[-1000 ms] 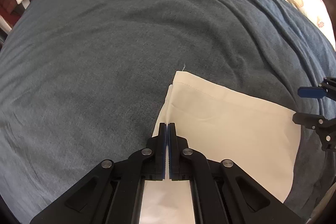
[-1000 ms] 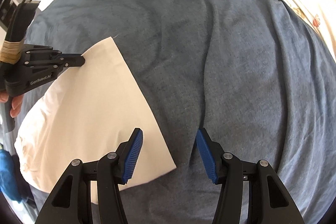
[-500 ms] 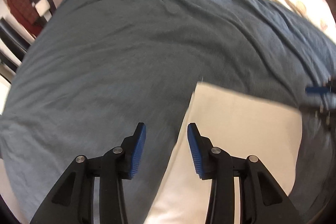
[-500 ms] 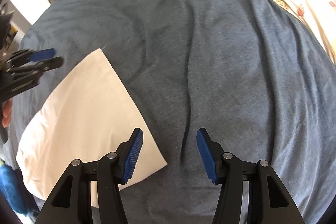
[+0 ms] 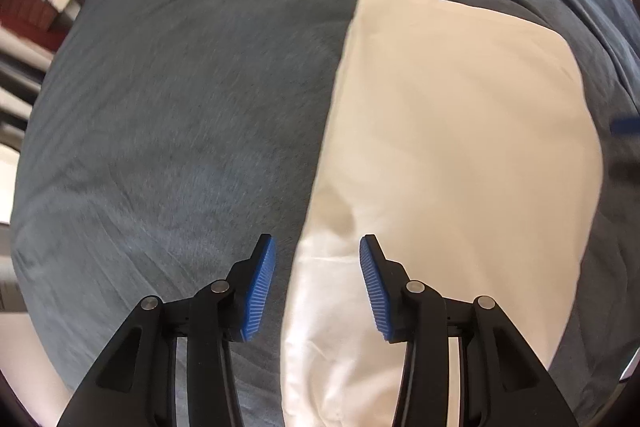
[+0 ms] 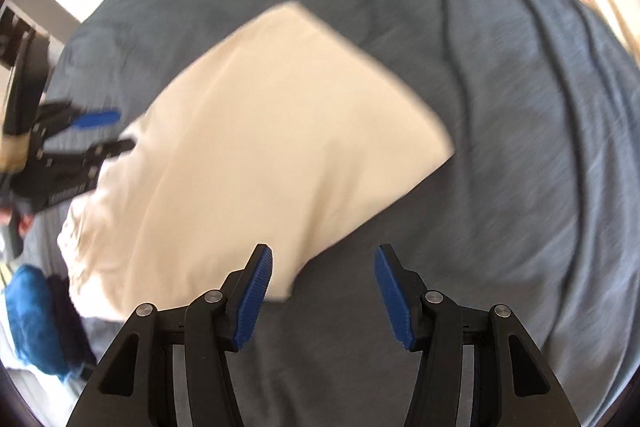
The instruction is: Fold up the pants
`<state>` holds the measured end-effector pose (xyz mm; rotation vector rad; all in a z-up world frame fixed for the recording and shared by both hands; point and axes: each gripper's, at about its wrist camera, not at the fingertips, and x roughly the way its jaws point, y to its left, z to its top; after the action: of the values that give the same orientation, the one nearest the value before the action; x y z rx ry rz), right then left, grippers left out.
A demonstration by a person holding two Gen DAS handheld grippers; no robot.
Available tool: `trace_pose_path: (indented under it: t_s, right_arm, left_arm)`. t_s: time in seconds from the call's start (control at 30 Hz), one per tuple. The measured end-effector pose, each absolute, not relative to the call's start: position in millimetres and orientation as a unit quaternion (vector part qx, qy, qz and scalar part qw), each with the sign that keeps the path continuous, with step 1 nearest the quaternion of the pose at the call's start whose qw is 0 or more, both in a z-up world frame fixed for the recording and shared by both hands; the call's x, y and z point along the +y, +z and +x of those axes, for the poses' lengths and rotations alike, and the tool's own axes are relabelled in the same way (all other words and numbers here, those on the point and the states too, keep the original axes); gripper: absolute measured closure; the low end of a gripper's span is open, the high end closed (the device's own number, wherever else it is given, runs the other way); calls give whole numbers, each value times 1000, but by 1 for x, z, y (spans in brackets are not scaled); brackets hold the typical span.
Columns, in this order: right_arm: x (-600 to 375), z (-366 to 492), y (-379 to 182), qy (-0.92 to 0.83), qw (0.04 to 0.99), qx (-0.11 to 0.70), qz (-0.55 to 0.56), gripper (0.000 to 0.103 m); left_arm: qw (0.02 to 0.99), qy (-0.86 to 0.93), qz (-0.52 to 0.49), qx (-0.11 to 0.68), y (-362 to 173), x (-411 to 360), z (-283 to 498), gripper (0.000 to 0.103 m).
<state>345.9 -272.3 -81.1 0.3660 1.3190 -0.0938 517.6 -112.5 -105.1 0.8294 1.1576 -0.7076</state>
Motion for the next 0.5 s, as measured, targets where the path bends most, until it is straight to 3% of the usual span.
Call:
trace_pose_path:
  t_s: [0.13, 0.2, 0.23, 0.27, 0.5]
  right_arm:
    - [-263, 347, -87, -49, 756, 622, 200, 49]
    - [-261, 348, -89, -55, 755, 622, 202, 49]
    - [-259, 346, -89, -57, 755, 622, 199, 49]
    - [-259, 348, -89, -58, 755, 622, 199, 49]
    - [-255, 356, -93, -61, 752, 625, 197, 49]
  left_arm:
    - [705, -314, 354, 529, -111, -109, 527, 60]
    - [700, -309, 352, 539, -116, -108, 530, 76]
    - [698, -309, 350, 543, -117, -107, 531, 93]
    - [698, -308, 347, 546, -118, -106, 532, 96]
    - [716, -274, 358, 533, -114, -100, 535, 96]
